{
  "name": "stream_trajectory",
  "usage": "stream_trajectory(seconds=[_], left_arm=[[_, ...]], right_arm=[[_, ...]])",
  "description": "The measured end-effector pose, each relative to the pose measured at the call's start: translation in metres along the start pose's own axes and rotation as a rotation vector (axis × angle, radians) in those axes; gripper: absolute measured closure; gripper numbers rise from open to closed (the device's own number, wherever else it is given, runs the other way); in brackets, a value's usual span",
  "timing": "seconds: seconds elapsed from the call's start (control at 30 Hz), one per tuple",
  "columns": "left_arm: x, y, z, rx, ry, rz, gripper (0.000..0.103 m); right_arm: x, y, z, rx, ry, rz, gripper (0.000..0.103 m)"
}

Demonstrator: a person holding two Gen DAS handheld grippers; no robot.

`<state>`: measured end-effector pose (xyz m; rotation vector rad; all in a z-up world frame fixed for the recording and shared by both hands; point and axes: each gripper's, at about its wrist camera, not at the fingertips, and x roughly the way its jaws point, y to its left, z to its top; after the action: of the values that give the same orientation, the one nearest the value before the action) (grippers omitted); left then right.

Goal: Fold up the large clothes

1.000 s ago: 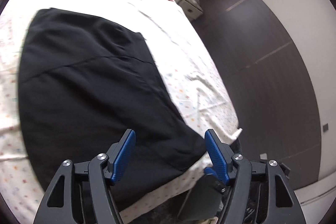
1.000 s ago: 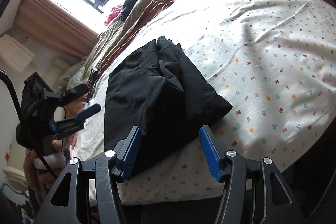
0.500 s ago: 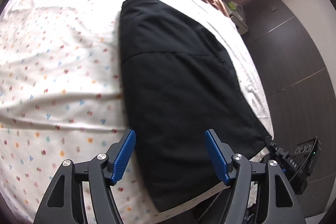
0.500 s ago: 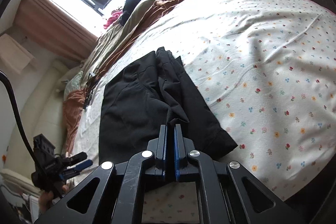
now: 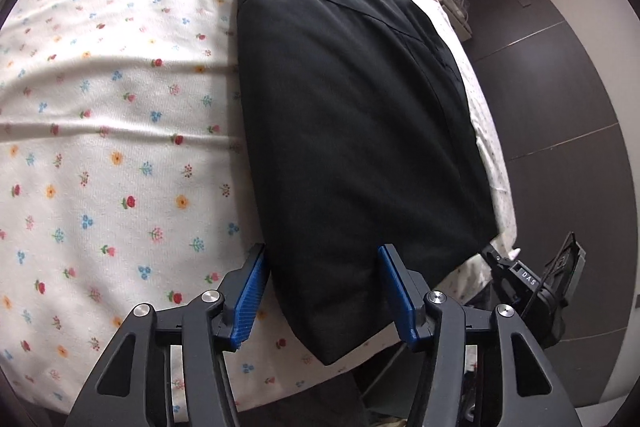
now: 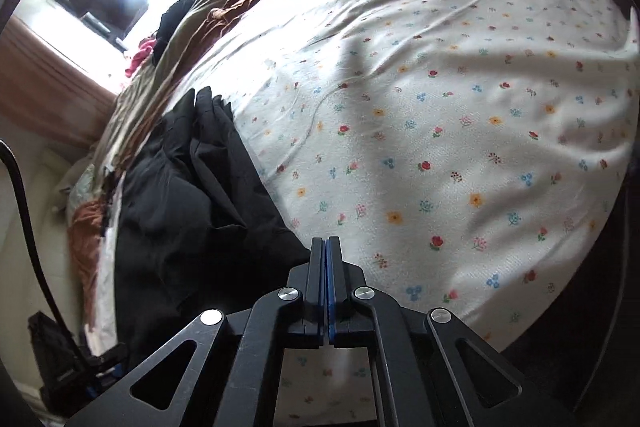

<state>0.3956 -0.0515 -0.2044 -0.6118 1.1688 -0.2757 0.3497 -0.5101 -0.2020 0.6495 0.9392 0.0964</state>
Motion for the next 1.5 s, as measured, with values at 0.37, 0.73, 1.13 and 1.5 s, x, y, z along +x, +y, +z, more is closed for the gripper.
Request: stream_trajectory(seconds=[0.37,0.73,1.13,1.5], left_arm=[[0.003,0.001,0.003,0.012,-0.001,-0.011,0.052],[-0.008,0.000,-0.005,0.020,-0.006,-0.005,0.052],[-0.014,-0.011,-0.011,0.099,-0.026,0.019,0.074],[-0.018,-0.014,-0.004,0.145,-0.029,0.021,0.083]], right_arm=[[-0.017,0.030,0.014,-0.059,-0.047,0.126,0.036],[0.004,0.049,0.008,-0.142,-0.024,0.092,0.100],[0.022,0.021,0.000,-0.067,0.042,0.034,0.088],[0.028,0.017,-0.001,-0.061,0.135,0.110,0.057]])
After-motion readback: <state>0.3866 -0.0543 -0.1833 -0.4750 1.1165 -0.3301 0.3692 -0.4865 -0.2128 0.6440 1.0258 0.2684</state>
